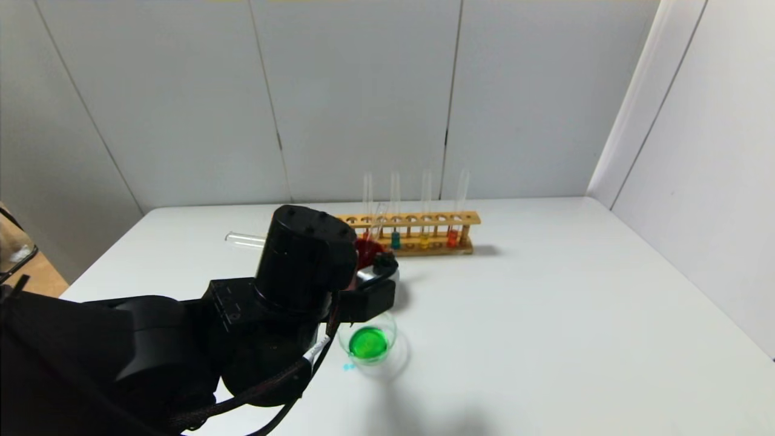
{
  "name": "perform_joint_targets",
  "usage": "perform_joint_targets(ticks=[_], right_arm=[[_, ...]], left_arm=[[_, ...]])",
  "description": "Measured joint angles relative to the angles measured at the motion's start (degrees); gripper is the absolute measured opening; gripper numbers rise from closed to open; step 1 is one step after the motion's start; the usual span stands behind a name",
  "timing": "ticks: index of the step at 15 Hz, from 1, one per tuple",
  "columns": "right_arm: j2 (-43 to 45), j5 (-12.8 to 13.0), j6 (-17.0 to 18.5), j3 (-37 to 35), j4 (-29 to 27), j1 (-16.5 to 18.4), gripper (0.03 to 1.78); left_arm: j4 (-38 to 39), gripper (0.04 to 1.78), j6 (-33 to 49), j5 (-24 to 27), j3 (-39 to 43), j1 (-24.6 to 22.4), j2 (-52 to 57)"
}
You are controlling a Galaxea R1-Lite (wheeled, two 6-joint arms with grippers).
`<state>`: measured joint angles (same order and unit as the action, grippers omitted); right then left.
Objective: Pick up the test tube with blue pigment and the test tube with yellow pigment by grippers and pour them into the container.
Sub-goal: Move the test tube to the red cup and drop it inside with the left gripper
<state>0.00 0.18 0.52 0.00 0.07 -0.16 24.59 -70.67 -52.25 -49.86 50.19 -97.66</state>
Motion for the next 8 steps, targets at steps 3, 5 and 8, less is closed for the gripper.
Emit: perform_joint_targets(ticks=[3,5,8], right_arm=[[0.00,-0.02,0.00,0.00,0.00,0.00,1.74],[0.00,0.00,-0.01,0.00,0.00,0.00,1.74],[0.00,-0.02,0.00,0.00,0.00,0.00,1.74]], left_arm=[[-0.06,0.27,13.34,0.63,-1.12,-0.17,0.98],[-0.21,0.27,23.45,3.22,-2.71,-0.85,1.18],[-0.48,0.27,37.82,9.09,-4.74,-2.84,1.63]])
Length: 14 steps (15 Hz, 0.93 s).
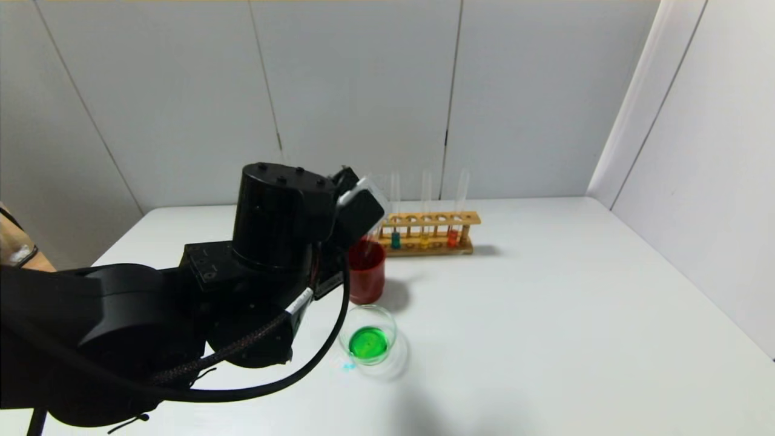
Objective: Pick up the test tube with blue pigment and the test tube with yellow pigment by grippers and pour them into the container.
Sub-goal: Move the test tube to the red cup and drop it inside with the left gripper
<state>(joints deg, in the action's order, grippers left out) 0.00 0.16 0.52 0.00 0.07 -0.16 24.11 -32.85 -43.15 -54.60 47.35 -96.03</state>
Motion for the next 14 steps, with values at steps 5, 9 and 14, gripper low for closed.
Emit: perform_joint_targets(ticks=[5,9,14], right_arm=[[0.00,0.00,0.00,0.00,0.00,0.00,1.74],[0.00,0.02,0.00,0.00,0.00,0.00,1.74],[0.00,0.02,0.00,0.00,0.00,0.00,1.74]], left_arm=[[0.30,0.27,14.29,6.85,-1.02,-4.71,3.85],[-0.05,0.27,19.85,14.82,-1.38,-9.70,6.94],[-0.74,0.27,20.13,24.97,-6.12,-11.82,5.07]])
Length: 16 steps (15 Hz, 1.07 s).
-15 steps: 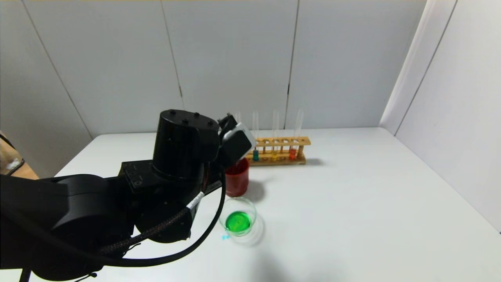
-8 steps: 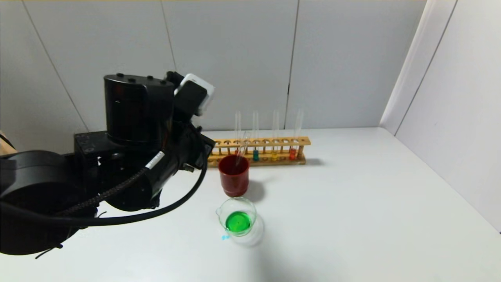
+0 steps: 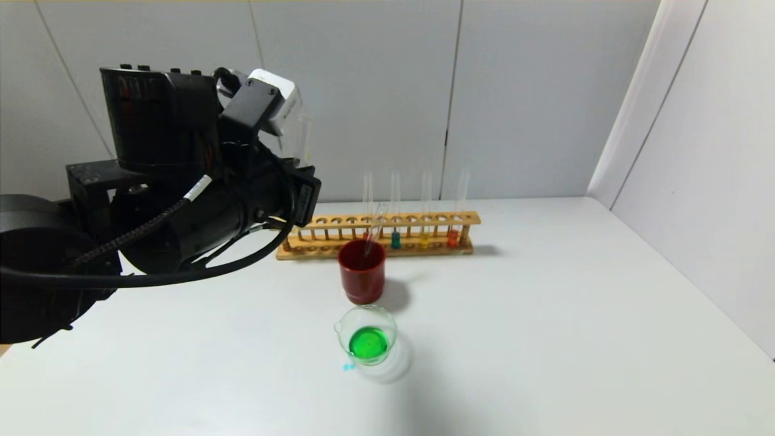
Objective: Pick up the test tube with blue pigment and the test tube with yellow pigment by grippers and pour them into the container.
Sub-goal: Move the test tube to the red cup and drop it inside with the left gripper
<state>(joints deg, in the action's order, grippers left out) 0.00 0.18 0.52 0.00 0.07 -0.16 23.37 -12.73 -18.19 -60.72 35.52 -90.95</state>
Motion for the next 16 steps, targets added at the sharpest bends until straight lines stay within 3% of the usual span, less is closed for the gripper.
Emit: perform_joint_targets(ticks=[6,16], right_arm=[[0.00,0.00,0.00,0.00,0.00,0.00,1.74],[0.00,0.00,0.00,0.00,0.00,0.00,1.74]], left_arm=[[0.09,0.27,3.75,7.96,-5.14,-0.11,-5.22],[0.66,0.27,10.78,10.28,-3.47,-0.41,-10.20]])
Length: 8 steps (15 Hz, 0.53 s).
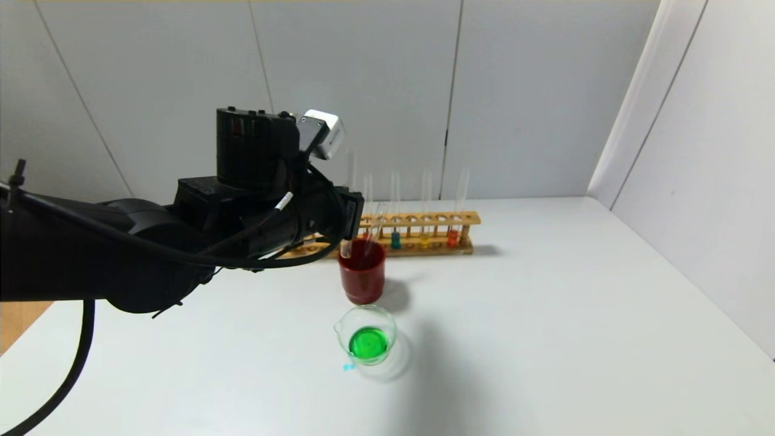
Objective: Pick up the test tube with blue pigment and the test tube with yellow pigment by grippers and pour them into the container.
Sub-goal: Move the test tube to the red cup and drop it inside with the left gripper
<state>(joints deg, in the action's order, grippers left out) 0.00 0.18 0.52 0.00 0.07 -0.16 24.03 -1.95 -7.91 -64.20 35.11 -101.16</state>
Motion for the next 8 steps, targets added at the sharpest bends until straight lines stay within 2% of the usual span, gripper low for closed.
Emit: perform_joint_targets(ticks=[5,8], right_arm=[[0.00,0.00,-0.01,0.00,0.00,0.00,1.74],[0.00,-0.02,0.00,0.00,0.00,0.00,1.74]], left_arm=[[0.33,0.27,1.93,1.05,-0.52,-0.44,-3.00],[3.19,0.27,1.90,2.79,-1.12,-1.07,-4.92]])
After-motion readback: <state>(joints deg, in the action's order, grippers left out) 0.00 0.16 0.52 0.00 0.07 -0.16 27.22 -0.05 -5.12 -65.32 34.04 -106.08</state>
